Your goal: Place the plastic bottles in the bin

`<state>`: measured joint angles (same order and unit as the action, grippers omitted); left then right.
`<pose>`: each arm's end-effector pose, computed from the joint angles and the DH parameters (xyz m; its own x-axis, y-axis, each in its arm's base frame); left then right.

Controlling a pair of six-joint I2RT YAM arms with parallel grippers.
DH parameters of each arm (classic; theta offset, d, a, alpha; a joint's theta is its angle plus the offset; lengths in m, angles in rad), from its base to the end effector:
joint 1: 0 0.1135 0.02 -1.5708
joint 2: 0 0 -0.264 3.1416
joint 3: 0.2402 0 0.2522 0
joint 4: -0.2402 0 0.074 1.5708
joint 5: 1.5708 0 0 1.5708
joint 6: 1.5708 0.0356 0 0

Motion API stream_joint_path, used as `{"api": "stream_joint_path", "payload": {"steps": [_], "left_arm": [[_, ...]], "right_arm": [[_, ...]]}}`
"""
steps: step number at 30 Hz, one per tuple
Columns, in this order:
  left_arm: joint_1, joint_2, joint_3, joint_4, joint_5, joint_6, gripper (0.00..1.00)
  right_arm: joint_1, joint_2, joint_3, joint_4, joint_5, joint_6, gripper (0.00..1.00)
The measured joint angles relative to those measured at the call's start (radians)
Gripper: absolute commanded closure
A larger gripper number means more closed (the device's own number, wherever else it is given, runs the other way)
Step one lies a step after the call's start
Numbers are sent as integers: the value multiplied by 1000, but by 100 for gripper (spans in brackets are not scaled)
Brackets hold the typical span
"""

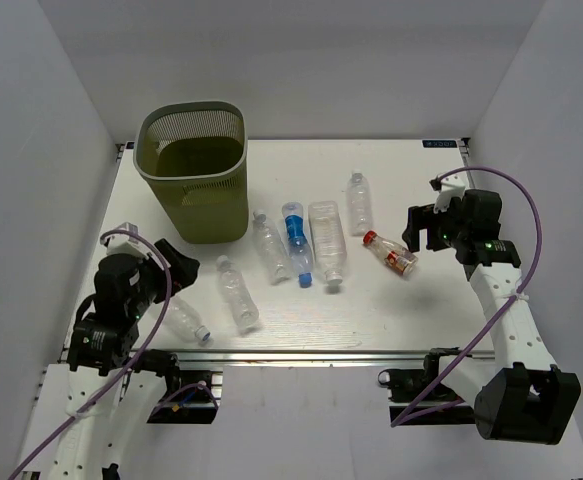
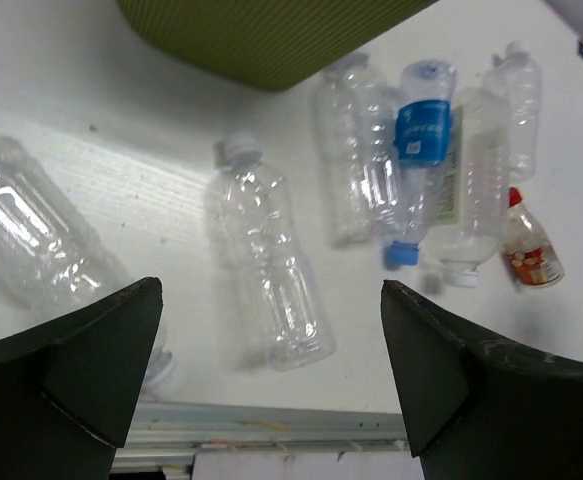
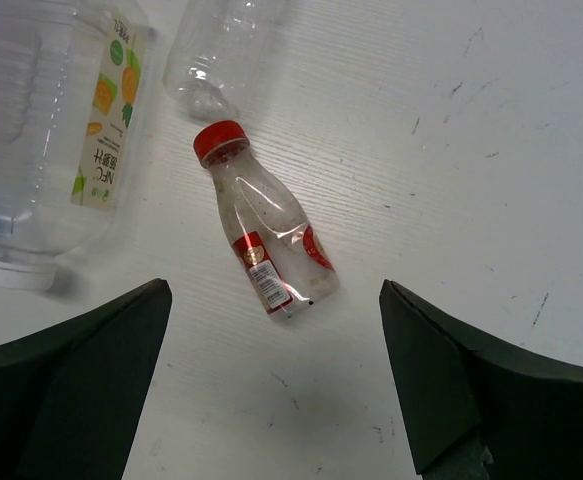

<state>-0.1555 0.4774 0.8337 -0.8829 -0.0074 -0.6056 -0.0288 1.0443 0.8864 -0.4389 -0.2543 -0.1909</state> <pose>0.0879 -0.0135 0.3214 -0.4928 -0.4989 -0.7129 -0.1605 0.8573 -0.4891 0.2286 0.0024 0.3015 -0.5174 -0.1688 -0.8389 -0.2834 0.9588 -0.0181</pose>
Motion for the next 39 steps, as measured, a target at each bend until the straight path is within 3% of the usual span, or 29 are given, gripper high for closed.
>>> {"api": "stream_joint_path", "payload": {"steps": [8, 29, 33, 38, 39], "left_arm": [[0, 3, -47, -40, 16, -28, 0], [-5, 71, -104, 51, 50, -11, 0], [-5, 76, -98, 15, 25, -26, 0], [-5, 124, -77, -90, -24, -96, 8], [-5, 138, -76, -112, -35, -112, 8]], "right_arm": [[0, 0, -1, -20, 1, -12, 10], [-16, 10, -32, -37, 11, -55, 10], [-17, 26, -32, -40, 4, -92, 10], [-18, 94, -11, -106, -14, -189, 10], [-18, 105, -10, -114, -20, -199, 39]]}}
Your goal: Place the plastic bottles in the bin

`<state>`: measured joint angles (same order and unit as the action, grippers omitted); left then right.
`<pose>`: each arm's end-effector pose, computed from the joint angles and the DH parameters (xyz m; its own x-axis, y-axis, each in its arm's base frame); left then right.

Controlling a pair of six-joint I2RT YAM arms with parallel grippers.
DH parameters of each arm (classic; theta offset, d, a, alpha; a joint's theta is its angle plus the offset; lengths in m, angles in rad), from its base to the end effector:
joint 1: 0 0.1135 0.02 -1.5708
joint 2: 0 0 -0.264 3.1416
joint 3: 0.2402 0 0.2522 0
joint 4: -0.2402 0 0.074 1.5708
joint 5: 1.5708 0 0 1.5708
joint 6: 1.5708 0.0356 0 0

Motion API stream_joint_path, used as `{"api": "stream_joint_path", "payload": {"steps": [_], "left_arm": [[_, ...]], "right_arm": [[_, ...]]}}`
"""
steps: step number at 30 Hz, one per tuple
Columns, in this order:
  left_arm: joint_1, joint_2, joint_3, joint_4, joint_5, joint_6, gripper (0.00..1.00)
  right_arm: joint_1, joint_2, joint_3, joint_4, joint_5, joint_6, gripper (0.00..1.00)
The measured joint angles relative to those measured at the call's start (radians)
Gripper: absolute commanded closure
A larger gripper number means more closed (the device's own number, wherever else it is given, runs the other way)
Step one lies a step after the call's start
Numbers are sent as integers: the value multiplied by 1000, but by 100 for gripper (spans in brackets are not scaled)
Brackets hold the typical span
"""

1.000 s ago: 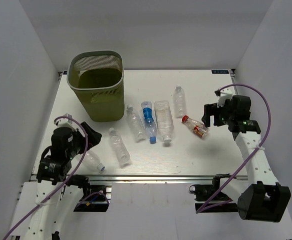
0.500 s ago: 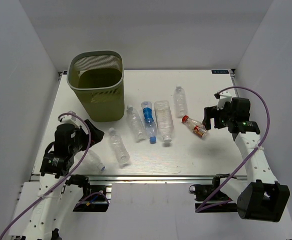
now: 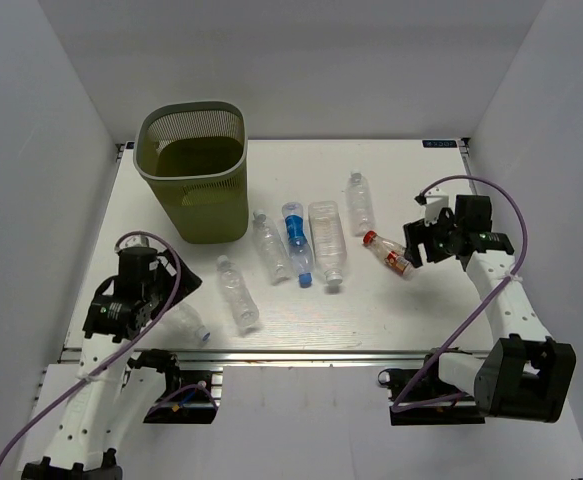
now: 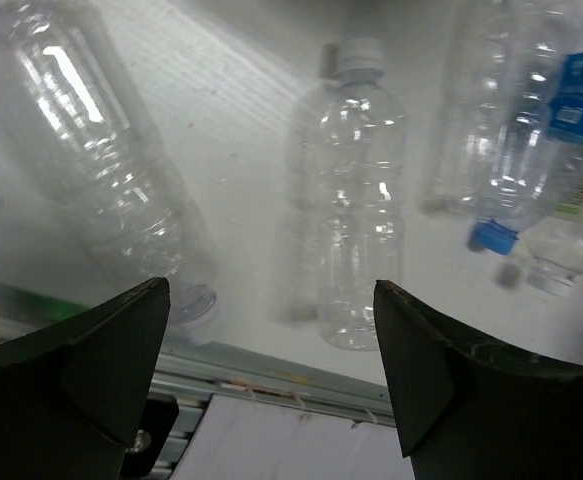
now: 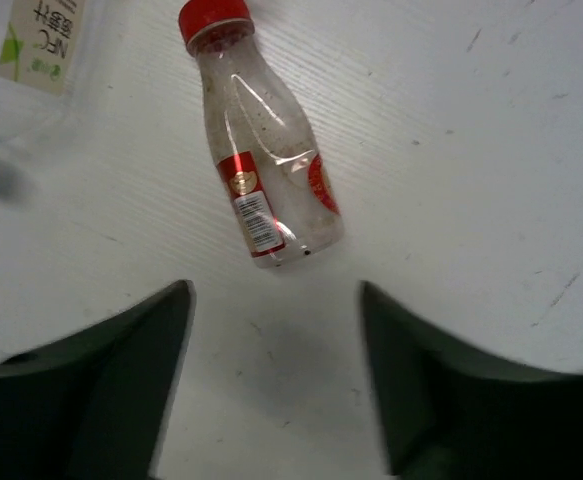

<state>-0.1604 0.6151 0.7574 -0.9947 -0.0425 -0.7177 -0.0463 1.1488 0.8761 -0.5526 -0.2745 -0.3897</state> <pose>0.1093 -0.0162 0.2775 -0.6467 -0.5610 -0.5169 -0.3893 0.8254 -0.4088 0.2376 -0.0013 0.2666 -0.6261 -0.3371 -0.7031 -0.4075 0.9102 -0.0735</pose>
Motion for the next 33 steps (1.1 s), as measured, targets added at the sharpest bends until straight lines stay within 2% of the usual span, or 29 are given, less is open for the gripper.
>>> {"api": "stream_joint_path", "payload": {"steps": [1, 2, 3, 4, 5, 6, 8, 9, 16, 23, 25, 28, 30, 33], "left_arm": [[0, 13, 1, -23, -11, -16, 8], [0, 26, 1, -45, -27, -34, 8], [0, 38, 1, -63, -43, -51, 8], [0, 51, 2, -79, -63, -68, 8], [0, 63, 3, -90, -79, -82, 8], [0, 78, 5, -102, -101, -96, 8], [0, 113, 6, -116, -139, -114, 7], [0, 142, 6, -122, -156, -122, 7], [0, 358, -5, -95, -215, -153, 1], [0, 540, -66, -3, -265, -171, 1], [0, 611, -94, 48, -269, -173, 6], [-2, 659, -125, 99, -268, -182, 49], [-6, 631, -120, 109, -275, -180, 69], [-10, 562, -78, 96, -267, -153, 76]], "right_arm": [[0, 6, 0, -9, -9, -18, 75], [0, 10, 0, -19, -21, -24, 96], [0, 10, -1, -24, -29, -25, 97], [0, 8, -3, -24, -41, -19, 85], [0, 5, -6, -23, -49, -14, 65], [0, 2, -10, -22, -55, -7, 34], [1, -4, -22, -16, -73, -18, 19], [1, -4, -24, -18, -81, -26, 16], [1, 4, -23, -14, -118, -40, 16], [1, 19, -21, -14, -167, -37, 16], [1, 26, -14, -21, -187, -39, 20], [8, 54, 26, -42, -257, -69, 29], [25, 76, 72, -74, -318, -102, 37], [123, 106, 157, -122, -398, -140, 40]]}}
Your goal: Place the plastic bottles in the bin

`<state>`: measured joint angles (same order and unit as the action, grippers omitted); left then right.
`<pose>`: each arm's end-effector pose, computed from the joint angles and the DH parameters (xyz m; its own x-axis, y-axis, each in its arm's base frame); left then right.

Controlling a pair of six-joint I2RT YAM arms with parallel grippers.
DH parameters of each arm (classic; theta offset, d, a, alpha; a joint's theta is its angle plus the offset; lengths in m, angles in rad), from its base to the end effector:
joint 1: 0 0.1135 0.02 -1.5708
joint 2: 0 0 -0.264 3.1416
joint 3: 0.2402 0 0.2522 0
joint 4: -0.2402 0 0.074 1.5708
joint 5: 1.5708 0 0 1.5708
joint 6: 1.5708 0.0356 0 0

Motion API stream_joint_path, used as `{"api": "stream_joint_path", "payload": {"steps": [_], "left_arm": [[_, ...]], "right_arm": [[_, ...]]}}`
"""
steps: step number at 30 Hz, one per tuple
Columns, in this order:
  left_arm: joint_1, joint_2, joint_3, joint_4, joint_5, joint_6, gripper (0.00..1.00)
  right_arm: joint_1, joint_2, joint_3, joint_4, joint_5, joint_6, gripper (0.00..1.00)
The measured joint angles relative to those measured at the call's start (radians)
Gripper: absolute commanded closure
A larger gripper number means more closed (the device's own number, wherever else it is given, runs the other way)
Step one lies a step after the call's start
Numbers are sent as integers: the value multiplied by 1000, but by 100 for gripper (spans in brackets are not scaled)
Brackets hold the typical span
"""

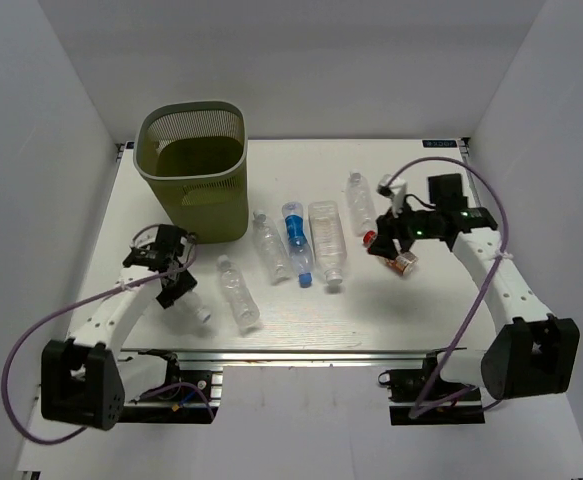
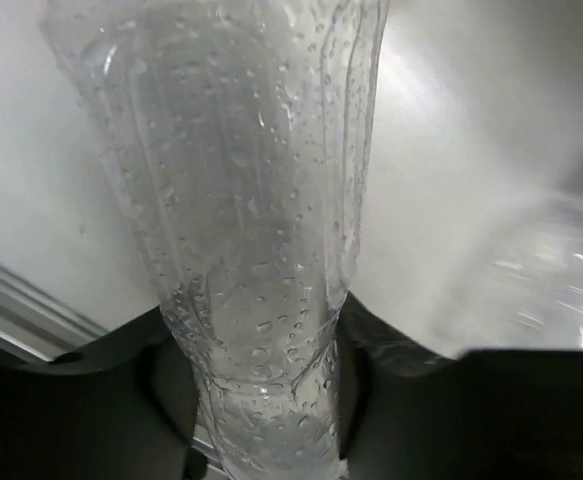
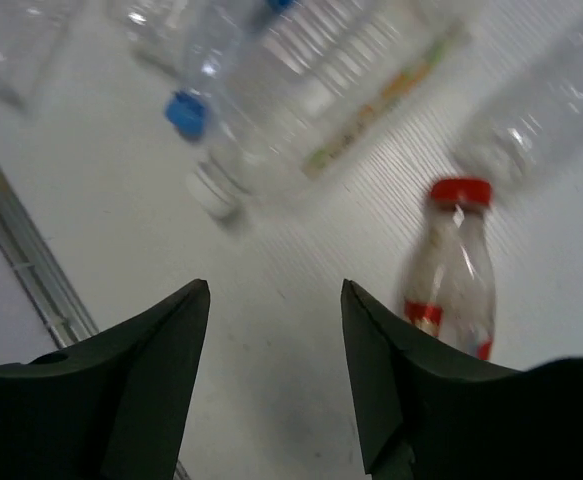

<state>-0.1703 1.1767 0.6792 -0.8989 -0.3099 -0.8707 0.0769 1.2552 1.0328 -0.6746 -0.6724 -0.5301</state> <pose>0.1805 -0.0200 0.1868 -0.7089 -0.6171 -0.3415 -0.6719 0.7382 0.0608 0.2513 0.0416 0.2894 -0.4459 -0.4311 -0.7844 -0.7801 0.6169 0.1045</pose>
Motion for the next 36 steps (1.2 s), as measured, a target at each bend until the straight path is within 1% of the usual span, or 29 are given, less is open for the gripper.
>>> {"api": "stream_joint_path", "payload": {"steps": [2, 3, 4, 5, 6, 8, 11, 13, 14, 15, 16, 18, 19, 20, 21, 22, 23, 25, 26, 27, 28, 29, 30, 32, 36], "left_arm": [[-3, -68, 71, -11, 12, 33, 78], [-5, -97, 121, -19, 19, 51, 80], [-6, -124, 182, -16, 33, 74, 80], [-6, -147, 252, -16, 50, 105, 80], [-8, -162, 330, -11, 69, 136, 81], [-9, -179, 476, 19, 117, 203, 81], [-9, -171, 701, 86, 218, 304, 81], [-9, -149, 798, 128, 261, 343, 82], [-9, -134, 845, 163, 280, 360, 81], [-10, -117, 874, 195, 287, 373, 81], [-11, -98, 900, 231, 288, 385, 78], [-11, -46, 937, 303, 274, 398, 75], [-11, -16, 949, 328, 261, 402, 75], [-11, 29, 969, 352, 248, 403, 70], [-11, 67, 982, 374, 233, 404, 61], [-11, 111, 991, 393, 214, 407, 54], [-11, 156, 999, 399, 196, 407, 43], [-11, 235, 1005, 397, 155, 413, 27], [-11, 275, 1005, 388, 128, 414, 17], [-11, 306, 1006, 372, 105, 422, 15], [-11, 334, 1009, 354, 85, 425, 12], [-11, 359, 1016, 335, 68, 429, 9], [-11, 379, 1026, 313, 51, 436, 9], [-10, 399, 1055, 279, 28, 459, 1], [-10, 375, 1142, 222, 10, 519, 1]], "right_arm": [[116, 21, 53, -9, -22, 8, 40], [185, 34, 79, -5, -27, 16, 38], [251, 51, 104, -5, -28, 35, 38], [317, 76, 136, 0, -31, 61, 36], [370, 109, 166, 11, -32, 89, 33], [451, 190, 222, 41, -37, 150, 33], [522, 323, 283, 79, -25, 234, 33], [555, 390, 302, 94, -10, 270, 32], [575, 419, 310, 96, -1, 290, 32], [593, 443, 319, 98, 5, 302, 32], [612, 465, 329, 100, 11, 314, 32], [652, 502, 355, 103, 16, 340, 28], [668, 516, 367, 108, 18, 351, 28], [689, 530, 382, 112, 23, 369, 25], [706, 541, 394, 119, 29, 383, 25], [723, 549, 405, 127, 38, 395, 23], [741, 556, 416, 138, 49, 410, 17], [772, 576, 436, 158, 68, 444, 17], [786, 589, 448, 169, 72, 457, 13], [798, 603, 457, 178, 74, 472, 13], [814, 620, 468, 188, 79, 488, 10], [829, 639, 478, 201, 85, 507, 10], [845, 660, 489, 213, 95, 530, 10], [879, 706, 510, 237, 124, 566, 10], [941, 798, 563, 272, 212, 639, 10]]}}
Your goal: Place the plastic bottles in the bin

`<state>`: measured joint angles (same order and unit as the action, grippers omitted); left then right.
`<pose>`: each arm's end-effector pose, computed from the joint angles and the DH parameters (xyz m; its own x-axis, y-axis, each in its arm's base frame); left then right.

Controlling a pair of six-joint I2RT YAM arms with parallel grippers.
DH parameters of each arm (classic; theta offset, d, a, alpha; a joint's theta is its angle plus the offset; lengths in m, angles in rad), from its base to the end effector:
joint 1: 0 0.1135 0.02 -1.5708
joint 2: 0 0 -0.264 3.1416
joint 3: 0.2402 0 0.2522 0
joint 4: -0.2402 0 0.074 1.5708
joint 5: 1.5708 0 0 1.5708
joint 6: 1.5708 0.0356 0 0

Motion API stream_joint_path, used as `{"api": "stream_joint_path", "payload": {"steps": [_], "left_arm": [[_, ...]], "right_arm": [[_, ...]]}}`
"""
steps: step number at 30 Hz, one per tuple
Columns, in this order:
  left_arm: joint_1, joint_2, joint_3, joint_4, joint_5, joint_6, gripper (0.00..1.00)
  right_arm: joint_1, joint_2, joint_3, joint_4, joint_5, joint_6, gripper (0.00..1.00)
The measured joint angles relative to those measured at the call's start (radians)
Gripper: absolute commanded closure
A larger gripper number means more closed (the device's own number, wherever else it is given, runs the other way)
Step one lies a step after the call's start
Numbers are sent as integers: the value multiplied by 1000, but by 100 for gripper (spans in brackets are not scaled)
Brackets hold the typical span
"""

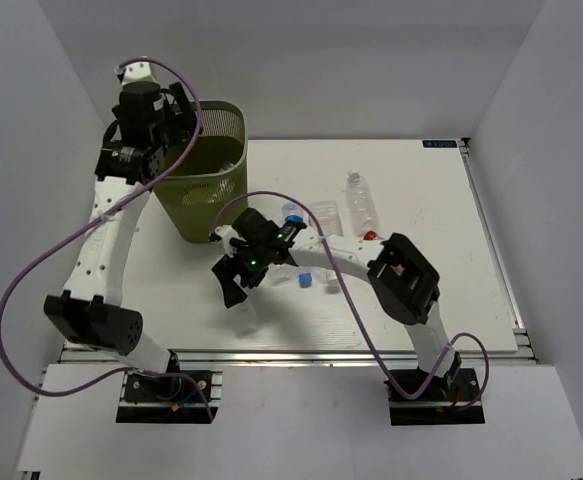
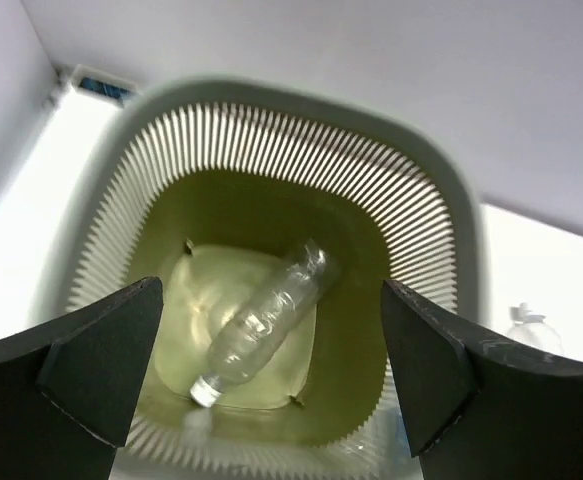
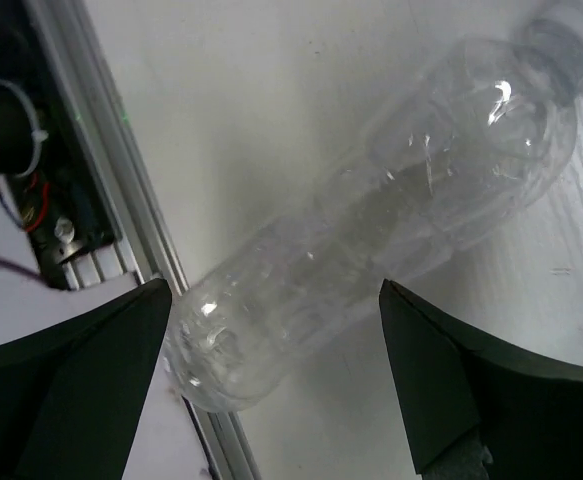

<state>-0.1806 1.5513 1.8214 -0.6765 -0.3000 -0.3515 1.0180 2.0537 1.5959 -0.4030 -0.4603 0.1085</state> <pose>0.3306 -0.0497 0.4579 -0.3322 -0.2737 -0.9026 -0.2235 0.9526 -0.2066 0.2270 0.3980 0.2126 -0.4949 -0.6174 -0.6115 -0.8660 0.2926 0.4055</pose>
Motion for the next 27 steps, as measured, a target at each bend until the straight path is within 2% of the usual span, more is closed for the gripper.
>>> {"api": "stream_joint_path", "payload": {"steps": [3, 7, 12, 14, 15, 18, 19, 21, 22, 25, 27], "left_arm": [[0, -101, 16, -29, 13, 46, 1], [0, -311, -10, -93, 85, 66, 1], [0, -628, -205, -161, 206, 24, 1], [0, -724, -302, -212, 238, -10, 1], [0, -760, -351, -226, 250, -27, 1], [0, -819, -460, -309, 284, -76, 1], [1, -827, -481, -330, 294, -85, 2], [3, -842, -519, -365, 317, -101, 2], [6, -850, -533, -380, 325, -106, 2], [9, -880, -555, -417, 341, -117, 2], [9, -919, -568, -438, 347, -121, 2]], "right_arm": [[43, 56, 44, 13, 97, 47, 10], [85, 110, 89, 18, 250, 77, 10], [111, 149, 90, 18, 396, 72, 10], [119, 153, 90, 34, 441, 66, 18], [124, 156, 87, 40, 461, 61, 33], [131, 155, 70, 75, 491, 40, 62], [132, 144, 55, 105, 492, 35, 85], [130, 122, 9, 127, 486, 10, 91], [128, 104, -14, 137, 472, -5, 100], [113, -8, -133, 133, 413, -66, 100], [88, -147, -242, 129, 372, -131, 100]]}}
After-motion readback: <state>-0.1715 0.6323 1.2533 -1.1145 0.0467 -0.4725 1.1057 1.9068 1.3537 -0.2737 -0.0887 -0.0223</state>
